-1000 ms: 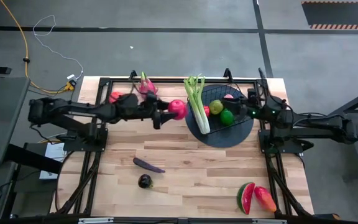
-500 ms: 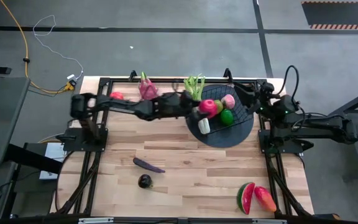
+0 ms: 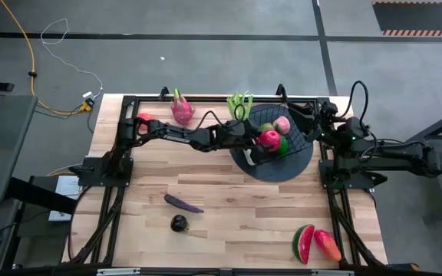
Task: Build produce basket
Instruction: Put the apple into the wire basket
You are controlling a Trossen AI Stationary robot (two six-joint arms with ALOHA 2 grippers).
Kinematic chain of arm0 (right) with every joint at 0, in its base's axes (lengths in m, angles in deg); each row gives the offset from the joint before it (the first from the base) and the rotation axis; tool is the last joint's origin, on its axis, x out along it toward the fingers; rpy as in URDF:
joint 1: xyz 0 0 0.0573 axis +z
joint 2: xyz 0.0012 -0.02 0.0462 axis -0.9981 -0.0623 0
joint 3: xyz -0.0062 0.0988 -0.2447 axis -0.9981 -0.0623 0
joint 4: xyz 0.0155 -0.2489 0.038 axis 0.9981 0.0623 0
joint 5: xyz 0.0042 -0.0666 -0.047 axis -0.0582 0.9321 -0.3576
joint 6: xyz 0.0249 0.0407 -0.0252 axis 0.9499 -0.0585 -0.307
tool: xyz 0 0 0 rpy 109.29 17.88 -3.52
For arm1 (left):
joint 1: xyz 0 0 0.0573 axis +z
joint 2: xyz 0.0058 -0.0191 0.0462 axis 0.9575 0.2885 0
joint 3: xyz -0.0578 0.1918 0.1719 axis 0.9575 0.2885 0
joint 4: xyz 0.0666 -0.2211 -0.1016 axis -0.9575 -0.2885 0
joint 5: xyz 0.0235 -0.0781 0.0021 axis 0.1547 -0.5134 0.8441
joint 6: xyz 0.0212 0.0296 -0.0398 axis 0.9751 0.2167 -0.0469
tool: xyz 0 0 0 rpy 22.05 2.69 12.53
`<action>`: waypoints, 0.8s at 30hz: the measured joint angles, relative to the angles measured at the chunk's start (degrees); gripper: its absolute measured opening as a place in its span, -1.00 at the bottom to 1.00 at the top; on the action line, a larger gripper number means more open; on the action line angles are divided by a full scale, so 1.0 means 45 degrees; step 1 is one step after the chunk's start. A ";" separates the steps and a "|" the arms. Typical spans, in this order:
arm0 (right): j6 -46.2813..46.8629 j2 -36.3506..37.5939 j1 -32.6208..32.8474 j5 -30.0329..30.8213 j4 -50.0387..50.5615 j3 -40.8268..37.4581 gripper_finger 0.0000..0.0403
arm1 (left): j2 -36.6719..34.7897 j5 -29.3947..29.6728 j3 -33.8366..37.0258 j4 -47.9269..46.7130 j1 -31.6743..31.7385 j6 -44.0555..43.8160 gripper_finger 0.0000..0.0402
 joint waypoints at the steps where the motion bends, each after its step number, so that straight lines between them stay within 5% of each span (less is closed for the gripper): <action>1: -0.0002 0.0000 0.0002 -0.0003 0.0005 0.0000 -0.10 | 0.0021 0.0062 0.0000 -0.0037 -0.0005 0.0239 0.63; 8: -0.0002 0.0000 0.0002 -0.0013 0.0063 0.0000 -0.10 | 0.0089 0.1642 0.0000 -0.0077 0.0061 0.0574 0.75; 24: -0.0147 0.0000 0.0002 -0.0003 0.0121 0.0000 -0.10 | 0.0089 0.1658 0.0000 -0.1031 0.0112 0.0905 0.89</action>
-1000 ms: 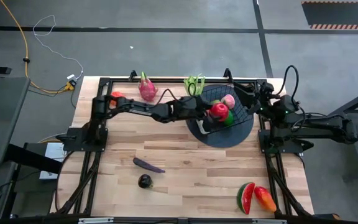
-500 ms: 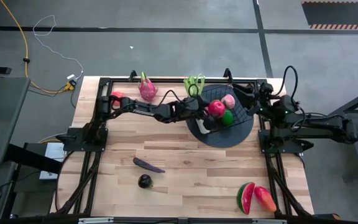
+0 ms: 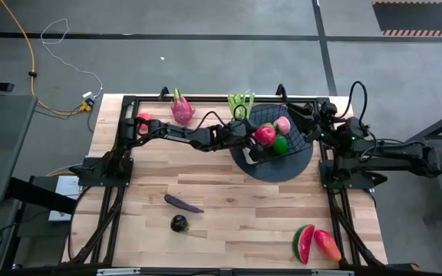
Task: Build produce basket
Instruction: Put the apple into the wire basket, then put the watermelon into the wire basket
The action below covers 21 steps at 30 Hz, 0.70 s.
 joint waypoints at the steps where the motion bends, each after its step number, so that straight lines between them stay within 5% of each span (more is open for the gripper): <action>1: 0.0000 0.0000 0.0000 0.0000 0.0000 0.0000 -0.10 | 0.0000 0.0000 0.0000 -0.0002 0.0001 0.0082 0.92; 15: -0.0133 -0.0005 -0.0004 0.0005 0.0097 0.0000 -0.10 | -0.0498 -0.0748 0.0005 -0.0067 0.0092 0.0687 0.99; 21: -0.0382 -0.0005 -0.0005 0.0005 0.0092 0.0000 -0.10 | -0.2316 -0.2665 0.0000 -0.1417 0.0488 0.1103 0.99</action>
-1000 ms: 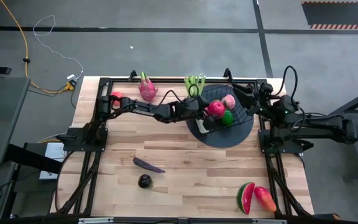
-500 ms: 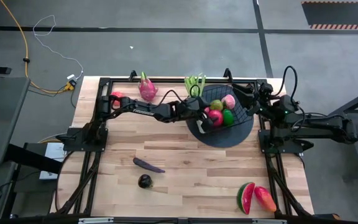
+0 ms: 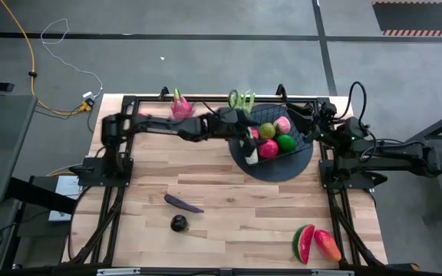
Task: Build produce basket
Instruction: Put the watermelon into the wire basket
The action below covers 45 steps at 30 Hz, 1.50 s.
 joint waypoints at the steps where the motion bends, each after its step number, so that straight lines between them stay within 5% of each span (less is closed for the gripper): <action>1: -0.0085 0.0000 0.0003 -0.0002 0.0000 0.0000 -0.10 | -0.0424 -0.0358 0.0000 -0.0572 0.0091 0.0007 0.99; 10: -0.0146 -0.0005 0.0000 -0.0238 0.0508 0.0000 -0.10 | -0.4422 -0.1880 0.0308 -0.4325 -0.0005 0.0536 0.99; 19: -0.0149 -0.0002 0.0003 -0.0257 0.1449 0.0000 -0.10 | -0.8286 0.3218 0.4807 -0.0559 -0.1522 -0.0056 0.99; 25: -0.0708 0.0000 0.0001 -0.0257 0.1949 0.0000 -0.10 | -1.1060 0.3644 0.8229 0.2326 -0.1436 -0.0806 0.99; 29: -0.0791 -0.0005 0.0000 -0.0279 0.3077 0.0170 -0.10 | -1.2602 0.3523 0.9115 0.2110 -0.1159 -0.1003 0.99; 35: -0.2213 -0.0010 0.0000 -0.0560 0.6862 0.1647 -0.10 | -1.3653 0.3515 0.9292 0.1302 -0.1100 -0.0247 0.99; 45: -0.3285 -0.0002 0.0000 -0.0593 0.7442 0.2375 -0.10 | -1.3732 0.3515 0.9287 0.1026 -0.1105 0.0394 0.99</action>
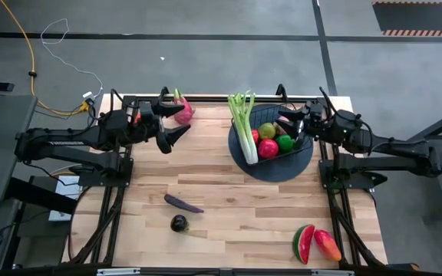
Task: Build produce basket
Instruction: Put the watermelon into the wire basket
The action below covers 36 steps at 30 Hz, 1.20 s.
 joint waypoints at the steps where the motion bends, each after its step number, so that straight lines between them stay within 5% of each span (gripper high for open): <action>1: 0.0000 -0.0003 0.0000 -0.0003 0.0009 0.0000 -0.10 | 0.0000 -0.0003 0.0000 -0.0025 0.0000 0.0055 0.99; 26: 0.2261 -0.0003 0.0000 0.0477 0.0091 0.0000 -0.10 | 0.0005 -0.0408 0.0000 0.0004 -0.0005 0.0851 0.99; 29: 0.3942 -0.0003 0.0005 -0.0634 0.1041 0.0010 -0.10 | 0.0005 -0.0191 0.0000 0.0008 -0.0005 0.0808 0.99; 36: 0.8966 -0.0764 0.1088 -0.5957 0.6886 0.0408 -0.10 | 0.0015 0.0099 0.0000 0.0004 -0.0005 0.0273 0.99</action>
